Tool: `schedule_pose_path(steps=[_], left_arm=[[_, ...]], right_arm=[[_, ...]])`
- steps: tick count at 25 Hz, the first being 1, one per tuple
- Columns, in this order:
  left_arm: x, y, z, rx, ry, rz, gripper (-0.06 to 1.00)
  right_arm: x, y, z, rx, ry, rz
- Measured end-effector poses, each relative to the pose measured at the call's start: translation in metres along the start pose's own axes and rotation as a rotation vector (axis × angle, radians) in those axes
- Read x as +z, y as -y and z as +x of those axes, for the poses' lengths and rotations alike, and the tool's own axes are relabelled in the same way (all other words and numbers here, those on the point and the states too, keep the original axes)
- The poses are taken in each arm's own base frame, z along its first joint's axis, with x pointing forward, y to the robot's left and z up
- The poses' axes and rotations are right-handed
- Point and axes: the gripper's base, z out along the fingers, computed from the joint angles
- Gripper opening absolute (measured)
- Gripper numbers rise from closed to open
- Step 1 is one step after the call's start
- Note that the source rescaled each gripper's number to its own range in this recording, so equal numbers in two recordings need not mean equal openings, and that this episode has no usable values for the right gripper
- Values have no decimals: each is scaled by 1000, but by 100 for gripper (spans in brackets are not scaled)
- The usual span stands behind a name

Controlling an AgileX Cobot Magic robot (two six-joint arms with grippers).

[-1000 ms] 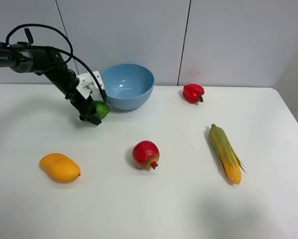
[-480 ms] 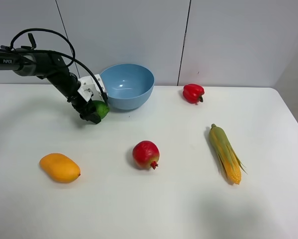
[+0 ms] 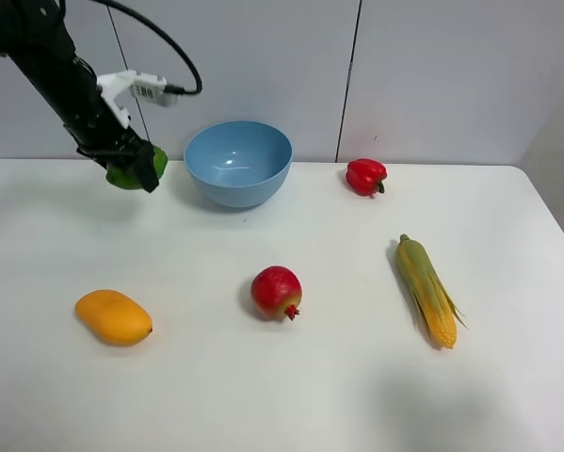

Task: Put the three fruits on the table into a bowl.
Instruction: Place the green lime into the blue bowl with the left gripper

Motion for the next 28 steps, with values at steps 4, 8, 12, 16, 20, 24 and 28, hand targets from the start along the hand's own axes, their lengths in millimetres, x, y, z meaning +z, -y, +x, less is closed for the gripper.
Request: schedule_pose_path(steps=[4,8,12,16,20,24,28], left_arm=[[-9,12,-14,-165,148,-25,2],[0,22,-36,-179,342,-32,2],[10,28,-50,-195,464,-21,2],[42,29,-58,-176,506,-35,2],[72,33,-60,-114,492,-52,2],[95,35,-66,-32,488,-69,2],[103,39,-82,18,506,-64,2]], right_arm=[[0,0,0,0,0,0],[0,0,0,0,0,0],[0,0,0,0,0,0],[0,0,0,0,0,0],[0,0,0,0,0,0],[0,0,0,0,0,0],[0,0,0,0,0,0]])
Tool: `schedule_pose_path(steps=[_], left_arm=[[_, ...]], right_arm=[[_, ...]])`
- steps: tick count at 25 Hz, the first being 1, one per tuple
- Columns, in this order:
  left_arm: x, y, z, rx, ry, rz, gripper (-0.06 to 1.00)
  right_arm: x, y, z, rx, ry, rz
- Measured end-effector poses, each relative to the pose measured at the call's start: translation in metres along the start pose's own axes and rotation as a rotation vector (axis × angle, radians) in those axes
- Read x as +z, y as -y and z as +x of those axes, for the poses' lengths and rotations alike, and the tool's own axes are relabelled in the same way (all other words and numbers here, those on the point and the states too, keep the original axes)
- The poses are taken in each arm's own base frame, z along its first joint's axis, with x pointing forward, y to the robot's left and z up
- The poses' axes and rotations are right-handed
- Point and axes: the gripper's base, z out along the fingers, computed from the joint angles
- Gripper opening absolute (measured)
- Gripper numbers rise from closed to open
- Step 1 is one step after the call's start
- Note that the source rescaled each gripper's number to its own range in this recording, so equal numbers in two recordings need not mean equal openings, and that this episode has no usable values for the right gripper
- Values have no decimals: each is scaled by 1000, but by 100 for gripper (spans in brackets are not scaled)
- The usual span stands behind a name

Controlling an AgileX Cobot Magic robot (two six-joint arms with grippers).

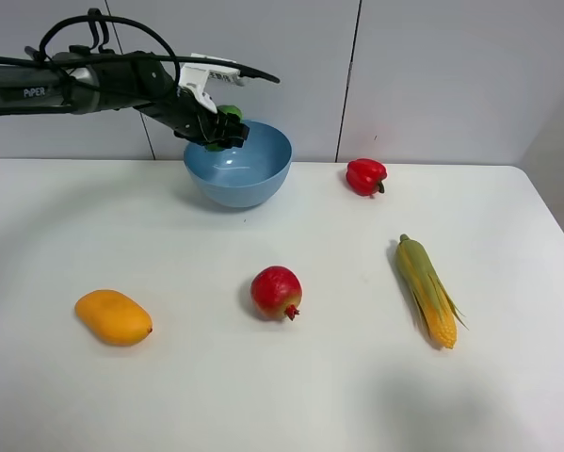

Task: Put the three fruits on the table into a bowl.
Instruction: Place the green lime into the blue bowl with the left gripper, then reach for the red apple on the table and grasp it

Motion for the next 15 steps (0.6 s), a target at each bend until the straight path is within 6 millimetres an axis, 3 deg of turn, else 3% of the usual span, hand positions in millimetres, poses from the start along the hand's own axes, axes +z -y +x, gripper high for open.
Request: schedule_pose_path(steps=[4,5,7,9,11,15], left_arm=[[11,4,-2,29,-19,22,6],[12,4,-2,39,-20,23,19],[13,5,-3,41,-19,25,70],[12,5,-3,41,-19,25,90],[12,5,-2,41,-28,29,96],[5,13,-1,62,-92,59,98]], right_arm=[[0,0,0,0,0,0],[0,0,0,0,0,0],[0,0,0,0,0,0],[0,0,0,0,0,0],[0,0,0,0,0,0],[0,0,0,0,0,0]])
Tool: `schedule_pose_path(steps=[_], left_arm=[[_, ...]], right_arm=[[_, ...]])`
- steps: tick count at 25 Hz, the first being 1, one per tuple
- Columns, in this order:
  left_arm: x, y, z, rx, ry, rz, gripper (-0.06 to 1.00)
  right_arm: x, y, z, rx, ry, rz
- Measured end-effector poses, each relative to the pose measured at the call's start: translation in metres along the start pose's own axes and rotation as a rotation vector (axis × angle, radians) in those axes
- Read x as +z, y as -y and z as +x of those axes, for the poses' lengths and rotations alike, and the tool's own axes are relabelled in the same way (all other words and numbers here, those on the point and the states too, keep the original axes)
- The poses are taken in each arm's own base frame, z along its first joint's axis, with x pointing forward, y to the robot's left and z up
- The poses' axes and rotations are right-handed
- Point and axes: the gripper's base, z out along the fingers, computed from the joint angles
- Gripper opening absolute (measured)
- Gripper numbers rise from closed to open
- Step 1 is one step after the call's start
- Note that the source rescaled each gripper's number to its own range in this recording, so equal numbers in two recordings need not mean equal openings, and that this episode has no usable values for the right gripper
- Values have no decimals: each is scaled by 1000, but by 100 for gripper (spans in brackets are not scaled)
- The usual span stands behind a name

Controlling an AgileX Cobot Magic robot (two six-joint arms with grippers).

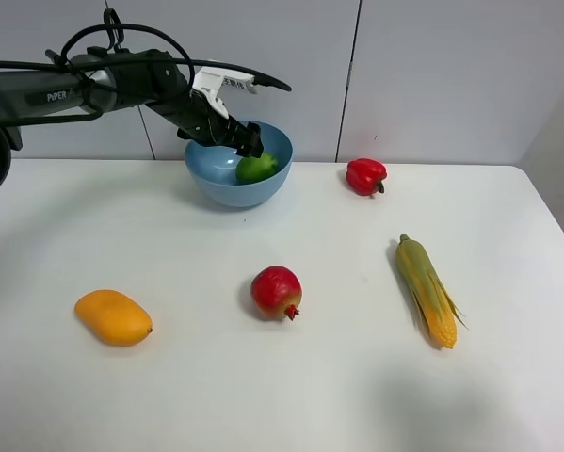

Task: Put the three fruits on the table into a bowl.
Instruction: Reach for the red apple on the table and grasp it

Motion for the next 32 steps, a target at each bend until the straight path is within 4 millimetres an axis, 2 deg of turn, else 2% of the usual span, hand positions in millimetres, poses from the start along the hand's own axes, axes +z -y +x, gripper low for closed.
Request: schedule_pose_path(steps=[2,6,7,8,11,14,19,21,22,26,32], left_arm=[[-18,11,-8,44,-24,17,98],[-69,37,-25,123,-65,60,98],[-69,37,-25,123,-65,60,98],[-81,44,-28,136,-76,75,98],[-106,71,-30,186,-128,133,98],[-116,97,-24,277,-204,182,98],[-110,136,-6,531,-276,234,98],[-100,157,13,659,-305,279,98],[-95,160,22,694,-318,293,98],[-77,165,56,740,-367,329,98],[-57,160,88,726,-353,317,98]], right_arm=[[0,0,0,0,0,0],[0,0,0,0,0,0],[0,0,0,0,0,0],[0,0,0,0,0,0],[0,0,0,0,0,0],[0,0,0,0,0,0],[0,0,0,0,0,0],[0,0,0,0,0,0],[0,0,0,0,0,0],[0,0,0,0,0,0],[0,0,0,0,0,0]])
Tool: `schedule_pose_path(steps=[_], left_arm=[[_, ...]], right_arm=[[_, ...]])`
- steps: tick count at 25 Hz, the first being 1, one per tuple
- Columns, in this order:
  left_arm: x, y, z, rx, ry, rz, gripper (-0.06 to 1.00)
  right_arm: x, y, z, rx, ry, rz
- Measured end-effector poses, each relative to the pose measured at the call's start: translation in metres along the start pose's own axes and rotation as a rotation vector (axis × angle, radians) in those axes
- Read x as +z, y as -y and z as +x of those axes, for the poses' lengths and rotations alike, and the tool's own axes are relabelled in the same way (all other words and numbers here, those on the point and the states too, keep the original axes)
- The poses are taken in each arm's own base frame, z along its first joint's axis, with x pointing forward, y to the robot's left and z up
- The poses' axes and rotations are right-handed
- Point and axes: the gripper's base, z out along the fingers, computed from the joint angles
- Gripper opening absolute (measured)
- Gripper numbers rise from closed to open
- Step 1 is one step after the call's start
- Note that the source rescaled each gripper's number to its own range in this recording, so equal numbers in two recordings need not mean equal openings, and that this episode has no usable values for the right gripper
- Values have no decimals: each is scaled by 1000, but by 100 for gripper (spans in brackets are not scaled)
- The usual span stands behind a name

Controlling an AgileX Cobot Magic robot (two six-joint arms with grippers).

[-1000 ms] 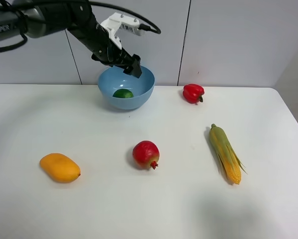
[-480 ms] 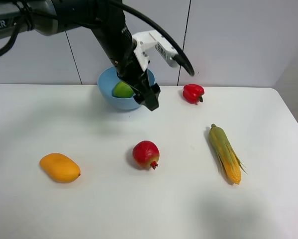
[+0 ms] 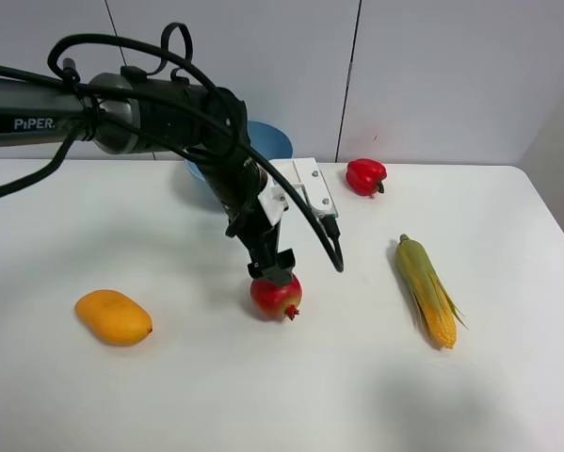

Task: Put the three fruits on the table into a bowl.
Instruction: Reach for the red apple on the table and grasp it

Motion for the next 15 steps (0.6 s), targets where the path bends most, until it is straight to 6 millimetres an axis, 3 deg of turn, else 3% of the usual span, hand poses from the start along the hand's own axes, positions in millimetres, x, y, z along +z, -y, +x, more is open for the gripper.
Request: schedule_pose_path(steps=[9,15], left_arm=[[5,5,3,-78,15,31,98],[10,5,4,-351,-1,40,98]], right_arm=[[0,0,0,0,0,0],[0,0,0,0,0,0]])
